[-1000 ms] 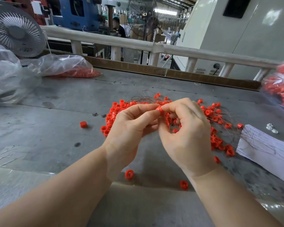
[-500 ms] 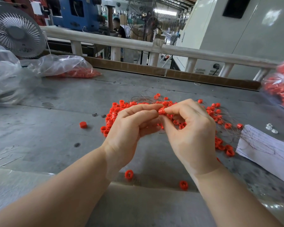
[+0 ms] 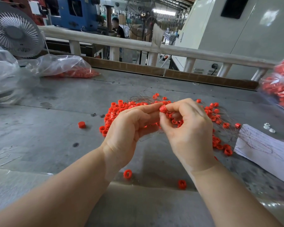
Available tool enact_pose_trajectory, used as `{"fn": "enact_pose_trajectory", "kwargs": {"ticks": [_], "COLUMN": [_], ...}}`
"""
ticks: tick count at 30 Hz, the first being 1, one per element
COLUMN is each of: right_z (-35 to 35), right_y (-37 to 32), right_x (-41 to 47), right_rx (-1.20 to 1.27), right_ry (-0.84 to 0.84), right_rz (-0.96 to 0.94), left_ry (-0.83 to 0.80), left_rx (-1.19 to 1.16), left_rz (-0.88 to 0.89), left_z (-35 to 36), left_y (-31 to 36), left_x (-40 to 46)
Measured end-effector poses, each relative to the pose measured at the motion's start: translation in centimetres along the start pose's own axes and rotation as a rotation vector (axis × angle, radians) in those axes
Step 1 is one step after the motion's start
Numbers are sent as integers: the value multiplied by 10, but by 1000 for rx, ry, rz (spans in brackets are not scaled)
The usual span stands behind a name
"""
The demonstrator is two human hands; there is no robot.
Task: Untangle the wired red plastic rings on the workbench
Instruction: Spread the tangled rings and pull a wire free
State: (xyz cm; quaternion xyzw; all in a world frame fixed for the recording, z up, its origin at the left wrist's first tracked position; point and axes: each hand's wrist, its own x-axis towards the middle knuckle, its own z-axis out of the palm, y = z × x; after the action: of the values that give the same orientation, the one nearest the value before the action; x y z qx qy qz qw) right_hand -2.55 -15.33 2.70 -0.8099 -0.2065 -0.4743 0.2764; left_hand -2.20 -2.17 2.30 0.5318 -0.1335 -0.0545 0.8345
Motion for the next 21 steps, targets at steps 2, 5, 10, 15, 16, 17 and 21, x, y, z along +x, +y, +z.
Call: {"fn": "enact_pose_trajectory", "kwargs": {"ticks": [2, 5, 10, 15, 16, 17, 21], "right_z": [0, 0, -2, -3, -4, -4, -2], "right_y": [0, 1, 0, 1, 1, 1, 1], "right_x": [0, 1, 2, 1, 1, 1, 0], "right_rx": [-20, -52, -137, -170, -162, -152, -79], "right_ry": [-3, -14, -33, -33, -32, -30, -44], "right_rz": [-4, -11, -48, -58, -55, -55, -88], "left_ry": [-9, -12, -20, -38, -41, -41, -13], "left_rx": [-1, -4, 10, 54, 57, 50, -42], "left_rz": [-2, -6, -9, -8, -7, -6, -30], "left_z": [0, -1, -2, -2, -2, -2, -1], "left_y": [-1, -3, -6, -6, -6, -6, -2], "left_x": [0, 1, 2, 0, 0, 0, 0]}}
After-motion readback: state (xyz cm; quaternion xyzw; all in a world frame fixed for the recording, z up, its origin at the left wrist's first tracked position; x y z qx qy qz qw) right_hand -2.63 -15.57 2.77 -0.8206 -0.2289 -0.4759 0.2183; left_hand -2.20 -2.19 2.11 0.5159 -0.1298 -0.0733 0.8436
